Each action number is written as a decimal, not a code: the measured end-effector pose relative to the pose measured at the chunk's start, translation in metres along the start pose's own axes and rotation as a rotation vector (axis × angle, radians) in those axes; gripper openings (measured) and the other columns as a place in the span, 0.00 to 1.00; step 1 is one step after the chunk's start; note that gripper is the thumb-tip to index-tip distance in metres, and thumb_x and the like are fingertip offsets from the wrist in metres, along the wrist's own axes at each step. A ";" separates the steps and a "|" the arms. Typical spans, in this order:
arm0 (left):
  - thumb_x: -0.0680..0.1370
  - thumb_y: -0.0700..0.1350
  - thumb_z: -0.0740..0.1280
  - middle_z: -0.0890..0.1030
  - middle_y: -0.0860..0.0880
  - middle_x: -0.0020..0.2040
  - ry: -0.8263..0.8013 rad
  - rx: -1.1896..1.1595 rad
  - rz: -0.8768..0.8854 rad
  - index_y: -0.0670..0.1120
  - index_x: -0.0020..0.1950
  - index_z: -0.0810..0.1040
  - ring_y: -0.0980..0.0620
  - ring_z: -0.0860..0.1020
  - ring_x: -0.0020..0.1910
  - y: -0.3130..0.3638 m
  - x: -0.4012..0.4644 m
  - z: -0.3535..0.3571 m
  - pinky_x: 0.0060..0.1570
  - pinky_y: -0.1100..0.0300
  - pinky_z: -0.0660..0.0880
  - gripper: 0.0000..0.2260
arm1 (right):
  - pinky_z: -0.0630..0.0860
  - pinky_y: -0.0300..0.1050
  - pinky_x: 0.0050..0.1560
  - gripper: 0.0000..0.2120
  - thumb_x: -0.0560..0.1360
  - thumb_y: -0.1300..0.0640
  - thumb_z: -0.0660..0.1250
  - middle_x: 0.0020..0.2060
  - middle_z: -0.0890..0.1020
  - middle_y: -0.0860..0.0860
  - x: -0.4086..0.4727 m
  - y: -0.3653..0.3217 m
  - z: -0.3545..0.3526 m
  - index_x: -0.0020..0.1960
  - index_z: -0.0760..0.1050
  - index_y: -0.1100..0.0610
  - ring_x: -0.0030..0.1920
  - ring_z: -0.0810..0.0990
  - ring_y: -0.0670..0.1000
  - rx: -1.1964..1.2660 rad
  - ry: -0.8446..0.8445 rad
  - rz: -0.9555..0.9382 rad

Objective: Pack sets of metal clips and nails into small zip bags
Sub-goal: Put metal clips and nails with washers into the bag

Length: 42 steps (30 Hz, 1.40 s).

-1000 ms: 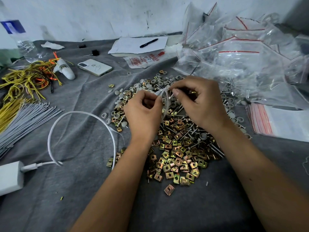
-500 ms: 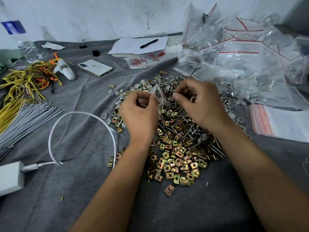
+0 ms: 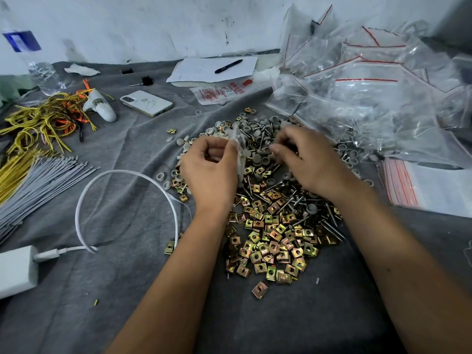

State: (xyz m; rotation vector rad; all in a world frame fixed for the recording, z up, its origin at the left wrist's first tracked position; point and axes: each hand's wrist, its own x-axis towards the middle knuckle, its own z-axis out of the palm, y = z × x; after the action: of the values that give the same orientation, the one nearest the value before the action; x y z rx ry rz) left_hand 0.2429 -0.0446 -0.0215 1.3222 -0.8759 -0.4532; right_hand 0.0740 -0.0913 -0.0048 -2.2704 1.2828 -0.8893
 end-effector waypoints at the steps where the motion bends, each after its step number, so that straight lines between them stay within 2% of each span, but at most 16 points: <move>1: 0.77 0.40 0.74 0.81 0.50 0.34 -0.032 0.014 -0.011 0.46 0.42 0.81 0.53 0.77 0.32 0.000 0.000 0.000 0.33 0.55 0.78 0.06 | 0.80 0.43 0.45 0.03 0.81 0.53 0.68 0.41 0.83 0.45 -0.001 -0.003 -0.001 0.50 0.77 0.51 0.41 0.82 0.43 0.072 0.071 -0.010; 5: 0.77 0.41 0.75 0.82 0.52 0.33 -0.121 0.137 0.052 0.47 0.42 0.82 0.56 0.78 0.31 -0.001 -0.004 0.004 0.31 0.62 0.75 0.06 | 0.82 0.47 0.49 0.03 0.77 0.56 0.74 0.42 0.84 0.44 -0.004 -0.011 -0.003 0.50 0.84 0.54 0.44 0.83 0.44 0.188 0.179 -0.099; 8: 0.77 0.41 0.75 0.83 0.50 0.35 -0.160 0.140 0.049 0.46 0.43 0.83 0.53 0.80 0.32 -0.001 -0.004 0.005 0.33 0.58 0.78 0.04 | 0.82 0.48 0.50 0.05 0.74 0.60 0.76 0.43 0.85 0.44 -0.005 -0.014 0.001 0.50 0.85 0.55 0.45 0.84 0.43 0.186 0.165 -0.158; 12: 0.78 0.41 0.75 0.83 0.49 0.35 -0.181 0.100 0.016 0.46 0.43 0.83 0.52 0.81 0.33 0.000 -0.004 0.004 0.35 0.53 0.81 0.05 | 0.83 0.51 0.43 0.08 0.72 0.61 0.79 0.39 0.84 0.48 -0.005 -0.014 0.003 0.48 0.81 0.58 0.40 0.84 0.47 0.200 0.143 -0.143; 18: 0.77 0.40 0.75 0.85 0.46 0.36 -0.187 0.063 0.018 0.44 0.44 0.84 0.50 0.81 0.34 0.003 -0.006 0.004 0.37 0.51 0.81 0.03 | 0.80 0.42 0.41 0.06 0.70 0.59 0.80 0.38 0.85 0.47 -0.005 -0.017 0.005 0.44 0.85 0.57 0.38 0.82 0.44 0.076 0.253 -0.251; 22: 0.77 0.39 0.75 0.85 0.47 0.36 -0.192 0.054 0.040 0.44 0.43 0.84 0.53 0.81 0.32 0.003 -0.006 0.005 0.33 0.55 0.79 0.03 | 0.76 0.33 0.44 0.06 0.70 0.62 0.79 0.41 0.85 0.49 -0.004 -0.015 0.007 0.47 0.86 0.58 0.39 0.78 0.40 -0.020 0.274 -0.325; 23: 0.77 0.39 0.75 0.85 0.46 0.36 -0.188 0.047 0.040 0.44 0.43 0.84 0.52 0.80 0.32 0.003 -0.006 0.005 0.32 0.54 0.79 0.03 | 0.77 0.33 0.45 0.07 0.71 0.62 0.79 0.42 0.85 0.50 -0.003 -0.015 0.007 0.49 0.86 0.58 0.40 0.79 0.41 -0.028 0.268 -0.339; 25: 0.77 0.39 0.75 0.84 0.46 0.35 -0.175 0.017 0.031 0.44 0.43 0.84 0.51 0.79 0.31 0.003 -0.005 0.005 0.32 0.52 0.79 0.04 | 0.80 0.42 0.47 0.07 0.72 0.62 0.78 0.44 0.85 0.52 -0.002 -0.012 0.008 0.51 0.86 0.59 0.44 0.81 0.46 -0.035 0.232 -0.355; 27: 0.77 0.39 0.75 0.82 0.49 0.32 -0.162 -0.025 0.026 0.44 0.42 0.83 0.53 0.77 0.29 0.002 -0.004 0.004 0.28 0.56 0.76 0.05 | 0.79 0.50 0.47 0.07 0.76 0.59 0.75 0.46 0.82 0.52 -0.002 -0.011 0.009 0.54 0.86 0.58 0.46 0.80 0.50 -0.059 0.170 -0.349; 30: 0.77 0.38 0.74 0.81 0.51 0.31 -0.130 -0.055 0.010 0.44 0.41 0.83 0.55 0.76 0.27 0.002 -0.003 0.003 0.28 0.62 0.73 0.06 | 0.78 0.54 0.47 0.09 0.79 0.54 0.72 0.48 0.79 0.51 -0.001 -0.007 0.010 0.57 0.85 0.54 0.49 0.78 0.52 -0.115 0.144 -0.276; 35: 0.77 0.37 0.73 0.81 0.51 0.31 -0.015 -0.020 -0.026 0.42 0.42 0.83 0.62 0.75 0.25 -0.002 -0.001 0.003 0.26 0.67 0.71 0.04 | 0.75 0.48 0.51 0.09 0.79 0.52 0.70 0.48 0.80 0.50 0.002 -0.004 0.008 0.56 0.84 0.54 0.50 0.77 0.50 -0.134 0.258 -0.144; 37: 0.76 0.38 0.74 0.81 0.50 0.32 0.000 0.017 -0.028 0.43 0.42 0.83 0.60 0.76 0.26 -0.004 -0.001 0.003 0.27 0.66 0.71 0.03 | 0.76 0.45 0.49 0.07 0.79 0.53 0.71 0.47 0.81 0.48 0.001 -0.007 0.007 0.54 0.81 0.54 0.48 0.79 0.48 -0.062 0.254 -0.130; 40: 0.75 0.40 0.74 0.83 0.48 0.33 0.016 0.041 -0.029 0.45 0.41 0.83 0.56 0.77 0.30 -0.005 0.000 0.002 0.30 0.61 0.74 0.04 | 0.77 0.43 0.43 0.06 0.78 0.50 0.72 0.40 0.81 0.45 -0.001 -0.006 0.004 0.50 0.80 0.53 0.41 0.80 0.45 -0.035 0.152 -0.119; 42: 0.75 0.40 0.73 0.83 0.48 0.34 0.032 0.041 -0.033 0.47 0.40 0.83 0.55 0.78 0.31 -0.005 0.001 0.002 0.31 0.59 0.75 0.04 | 0.74 0.41 0.39 0.10 0.77 0.44 0.72 0.37 0.80 0.43 -0.001 -0.001 0.001 0.44 0.80 0.49 0.38 0.79 0.44 -0.171 -0.013 -0.078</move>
State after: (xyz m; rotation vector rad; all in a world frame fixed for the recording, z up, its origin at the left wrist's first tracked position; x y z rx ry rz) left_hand 0.2428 -0.0477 -0.0264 1.3798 -0.8417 -0.4413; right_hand 0.0747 -0.0902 -0.0053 -2.4693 1.3178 -0.8174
